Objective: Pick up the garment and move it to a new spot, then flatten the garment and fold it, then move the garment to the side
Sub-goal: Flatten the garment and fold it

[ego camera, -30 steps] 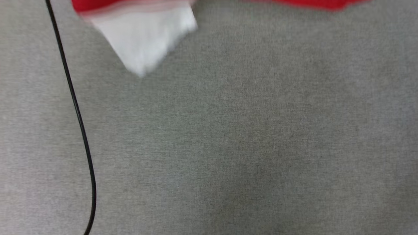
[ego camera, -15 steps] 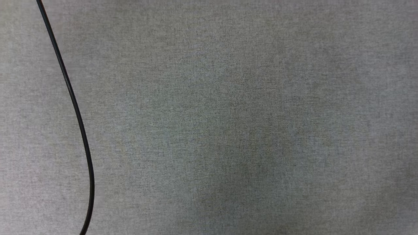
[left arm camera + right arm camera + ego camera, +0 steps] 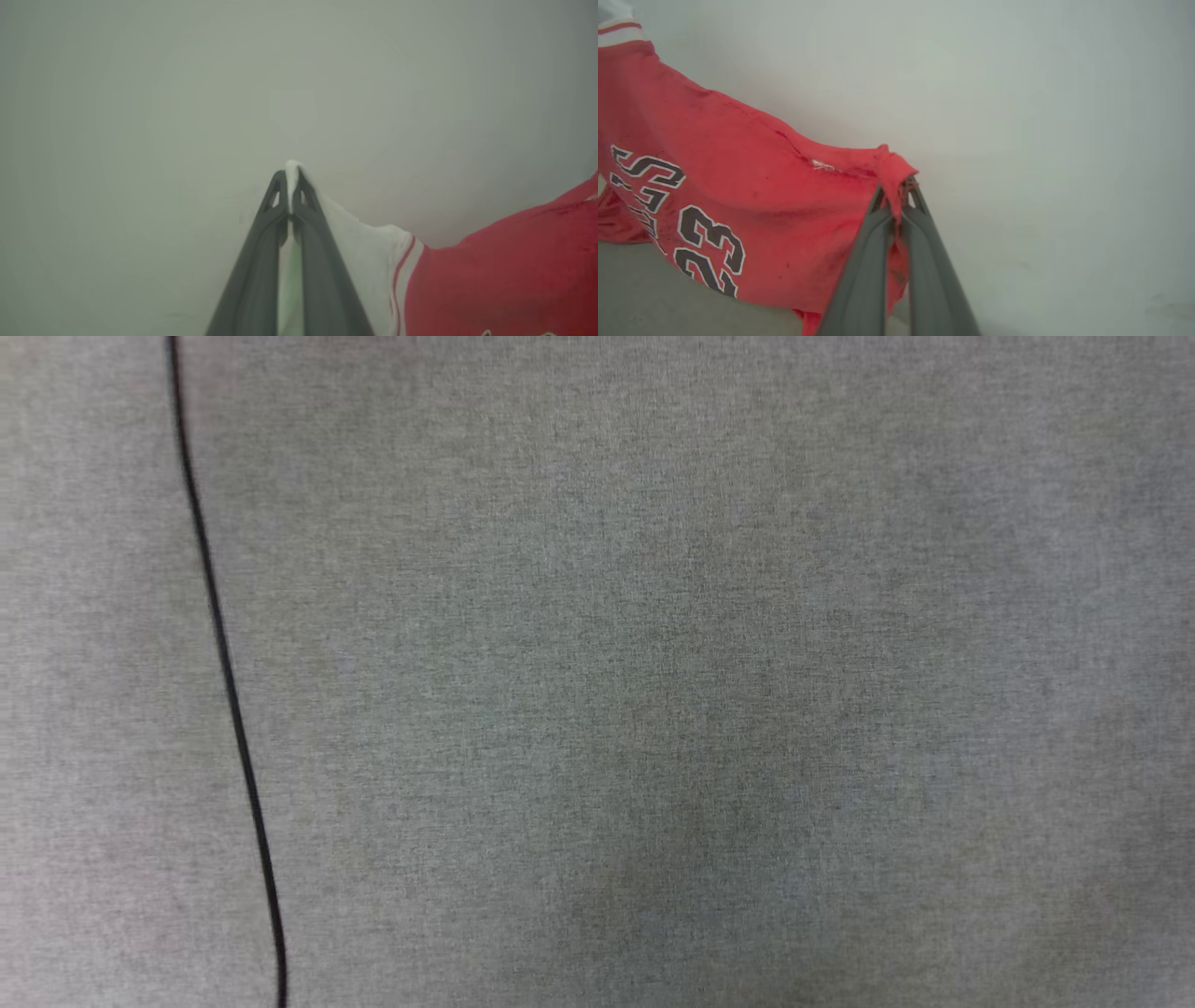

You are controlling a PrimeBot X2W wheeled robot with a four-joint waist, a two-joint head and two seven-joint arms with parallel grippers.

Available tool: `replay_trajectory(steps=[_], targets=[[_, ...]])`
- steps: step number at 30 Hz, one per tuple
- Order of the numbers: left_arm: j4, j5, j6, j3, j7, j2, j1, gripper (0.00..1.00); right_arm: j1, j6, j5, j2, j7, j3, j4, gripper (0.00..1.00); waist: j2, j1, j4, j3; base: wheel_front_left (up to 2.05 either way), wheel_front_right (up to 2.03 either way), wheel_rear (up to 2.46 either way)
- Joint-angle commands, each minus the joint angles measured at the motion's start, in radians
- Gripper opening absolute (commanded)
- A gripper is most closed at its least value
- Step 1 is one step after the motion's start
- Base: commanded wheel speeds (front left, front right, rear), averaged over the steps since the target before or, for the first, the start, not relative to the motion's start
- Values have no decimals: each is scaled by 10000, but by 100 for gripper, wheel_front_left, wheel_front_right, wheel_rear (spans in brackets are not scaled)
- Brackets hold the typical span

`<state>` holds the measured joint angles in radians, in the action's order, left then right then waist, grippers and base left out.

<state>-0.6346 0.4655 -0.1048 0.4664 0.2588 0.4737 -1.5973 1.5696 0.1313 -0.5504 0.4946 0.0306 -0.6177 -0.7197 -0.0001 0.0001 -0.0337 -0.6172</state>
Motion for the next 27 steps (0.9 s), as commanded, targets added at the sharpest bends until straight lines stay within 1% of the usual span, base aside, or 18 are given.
replay_trajectory(steps=[1,2,5,9,13,21,27], targets=[[133,109,97,-94,57,-17,480,0,-361,-12,-177,-52,148,-137,4,0,1,-1,36,121,0,0,0],[636,199,309,-273,74,67,1750,0,-1162,-12,-622,-66,407,-453,159,0,1,-1,54,352,0,0,0],[1365,198,566,-454,71,155,3205,0,-1975,-12,-965,35,612,-735,306,0,1,-1,67,619,0,0,0],[2465,340,1020,-743,71,203,5408,0,-3206,-12,-1403,219,861,-985,475,0,1,-1,111,1085,0,0,0],[3358,398,1460,-832,71,210,7410,0,-4526,-12,-1844,462,1021,-1187,650,0,1,-1,302,1656,0,0,0],[4258,749,2024,-707,57,250,10786,0,-7020,-12,-2456,862,1111,-1510,1213,0,1,-1,519,3038,0,0,0],[4785,1187,2474,-636,-12,207,13004,0,-8740,-12,-2644,1150,1028,-1634,1590,0,1,-1,576,4015,0,0,0]])
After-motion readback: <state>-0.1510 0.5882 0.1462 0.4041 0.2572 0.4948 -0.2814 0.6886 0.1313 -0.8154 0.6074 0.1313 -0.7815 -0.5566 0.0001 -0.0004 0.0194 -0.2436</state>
